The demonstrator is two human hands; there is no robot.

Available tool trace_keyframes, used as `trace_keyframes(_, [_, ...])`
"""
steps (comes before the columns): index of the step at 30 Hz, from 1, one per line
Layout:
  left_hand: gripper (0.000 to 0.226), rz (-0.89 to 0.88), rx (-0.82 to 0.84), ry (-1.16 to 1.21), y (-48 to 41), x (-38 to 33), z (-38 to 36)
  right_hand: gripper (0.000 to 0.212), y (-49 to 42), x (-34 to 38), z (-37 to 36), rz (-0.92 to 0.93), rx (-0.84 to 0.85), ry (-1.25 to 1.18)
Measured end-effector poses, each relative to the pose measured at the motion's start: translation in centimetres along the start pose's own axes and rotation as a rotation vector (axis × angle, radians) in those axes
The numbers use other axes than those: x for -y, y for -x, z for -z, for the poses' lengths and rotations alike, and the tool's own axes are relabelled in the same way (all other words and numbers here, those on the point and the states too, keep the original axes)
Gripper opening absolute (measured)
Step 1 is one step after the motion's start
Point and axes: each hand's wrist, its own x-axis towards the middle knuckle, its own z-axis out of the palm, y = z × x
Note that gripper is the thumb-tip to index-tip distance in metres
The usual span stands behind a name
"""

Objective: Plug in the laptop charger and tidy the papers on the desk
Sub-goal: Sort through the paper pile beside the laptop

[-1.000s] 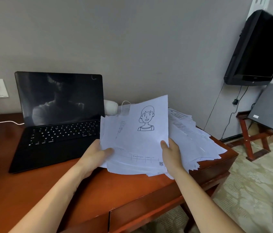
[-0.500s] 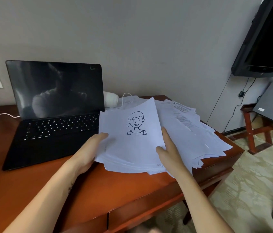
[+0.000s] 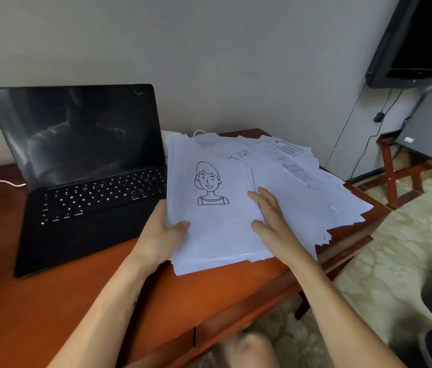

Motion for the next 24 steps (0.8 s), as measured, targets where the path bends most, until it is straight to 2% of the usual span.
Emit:
trace_keyframes(4, [0.038,-0.121,-0.046,0.002,0.5,-0.4,-0.3,0.063,0.1,0.4,-0.1,-0.018,-0.096,-0.154])
trace_keyframes(7, [0.040,-0.209,-0.061,0.023,1.0,-1.0,-0.2,0.051,0.3,1.7,-0.1,-0.008,-0.184,-0.291])
trace_keyframes(12, [0.051,-0.327,-0.113,0.005,2.2,-2.5,-0.5,0.030,0.1,4.7,1.1,-0.042,-0.227,-0.438])
trace_keyframes(14, [0.051,-0.398,-0.152,-0.028,2.5,-2.7,-0.5,0.028,-0.3,6.5,1.2,-0.061,-0.246,-0.528])
trace_keyframes(17, [0.045,-0.446,-0.230,-0.027,3.3,-3.0,-0.3,0.028,0.2,8.6,0.4,-0.002,-0.311,-0.526])
trace_keyframes(20, [0.051,-0.404,-0.271,0.013,3.7,-3.5,0.3,0.025,1.2,10.0,-0.7,0.077,-0.360,-0.481])
trace_keyframes(24, [0.043,-0.332,-0.253,0.034,4.7,-3.1,0.8,0.019,2.9,10.2,-2.1,0.098,-0.344,-0.477])
